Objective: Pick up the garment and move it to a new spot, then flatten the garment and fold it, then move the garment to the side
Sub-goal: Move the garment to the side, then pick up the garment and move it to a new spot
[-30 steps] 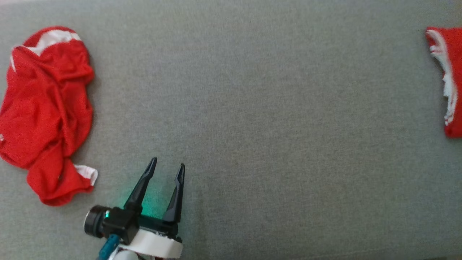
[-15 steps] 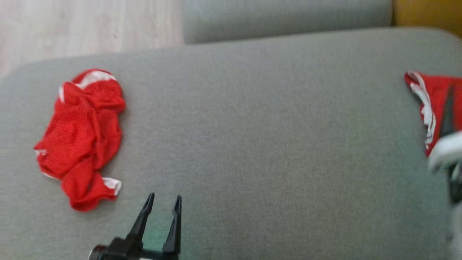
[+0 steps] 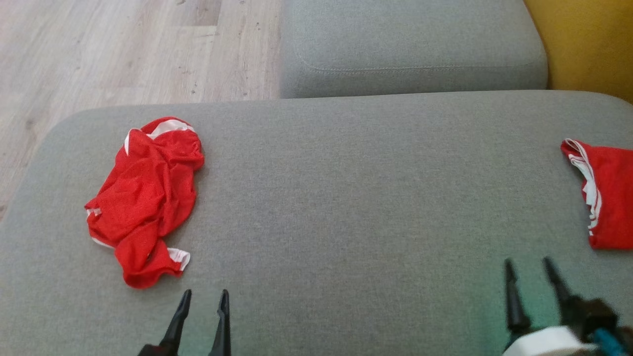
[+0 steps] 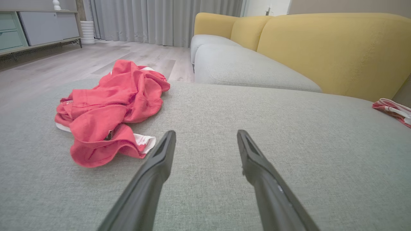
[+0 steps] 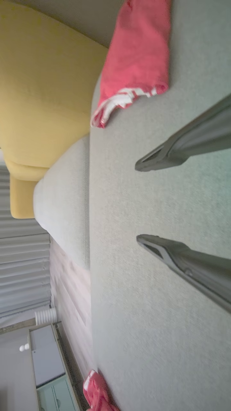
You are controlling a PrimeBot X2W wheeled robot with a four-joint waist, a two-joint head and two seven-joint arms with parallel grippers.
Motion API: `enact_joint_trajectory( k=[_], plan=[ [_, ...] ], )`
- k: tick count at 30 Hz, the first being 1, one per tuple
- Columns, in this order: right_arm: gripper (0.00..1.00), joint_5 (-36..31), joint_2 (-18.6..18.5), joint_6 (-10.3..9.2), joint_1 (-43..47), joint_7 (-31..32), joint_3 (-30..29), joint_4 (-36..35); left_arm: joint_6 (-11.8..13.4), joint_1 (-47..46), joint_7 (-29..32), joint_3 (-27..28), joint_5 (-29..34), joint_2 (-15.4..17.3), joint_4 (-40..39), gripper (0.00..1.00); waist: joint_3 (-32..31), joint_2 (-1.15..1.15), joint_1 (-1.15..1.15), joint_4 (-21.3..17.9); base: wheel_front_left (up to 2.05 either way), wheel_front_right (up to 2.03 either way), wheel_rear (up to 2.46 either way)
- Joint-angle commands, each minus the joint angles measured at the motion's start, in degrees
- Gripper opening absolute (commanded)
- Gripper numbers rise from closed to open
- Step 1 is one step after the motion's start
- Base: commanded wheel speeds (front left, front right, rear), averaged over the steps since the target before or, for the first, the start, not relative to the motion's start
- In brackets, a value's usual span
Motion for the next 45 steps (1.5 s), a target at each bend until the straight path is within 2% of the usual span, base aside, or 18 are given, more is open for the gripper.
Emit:
enact_joint_trajectory(
  k=[1,5,23,28,39,42,45],
  plan=[
    [1.0,0.58,-0.55,-0.04,-0.95,-0.98,2.54,-1.25,0.25,-1.58,-0.55,2.47,-0.08,-0.35,-1.33,1.0,-0.01,0.0,0.0,-0.11,0.0,0.0,0.0],
    [1.0,2.54,-0.52,-0.04,-0.01,-1.62,4.01,-0.13,0.11,-1.71,-0.55,3.14,-0.32,-0.35,-0.84,1.0,-0.1,0.0,0.0,-0.3,0.0,0.0,0.0],
    [1.0,3.74,-0.5,-0.04,0.97,-1.8,4.46,-0.84,-0.68,-2.18,-0.55,3.03,-0.71,-0.35,-0.58,1.0,-0.12,0.0,0.0,0.98,0.0,0.0,0.0],
    [1.0,4.58,-0.5,-0.04,2.1,-1.8,4.45,-0.77,-0.85,-2.7,-0.55,2.54,-0.47,-0.35,-0.49,1.0,-0.5,0.0,0.0,4.88,0.0,0.0,0.0],
    [1.0,6.01,-0.5,-0.04,0.86,-1.81,9.38,-0.16,-1.15,-0.26,-0.55,4.04,0.35,-0.36,0.16,1.0,-1.76,0.0,0.0,19.57,0.0,0.0,0.0],
    [1.0,6.06,-0.5,-0.04,0.44,-1.81,10.23,0.32,-1.41,0.29,-0.55,4.7,0.6,-0.36,0.07,1.0,-1.71,0.0,0.0,21.55,0.0,0.0,0.0],
    [1.0,5.9,-0.5,-0.04,0.45,-1.81,10.7,0.72,-1.9,0.33,-0.55,5.49,0.69,-0.28,-0.11,1.0,-1.33,0.0,0.0,21.93,0.0,0.0,0.0]
  ],
)
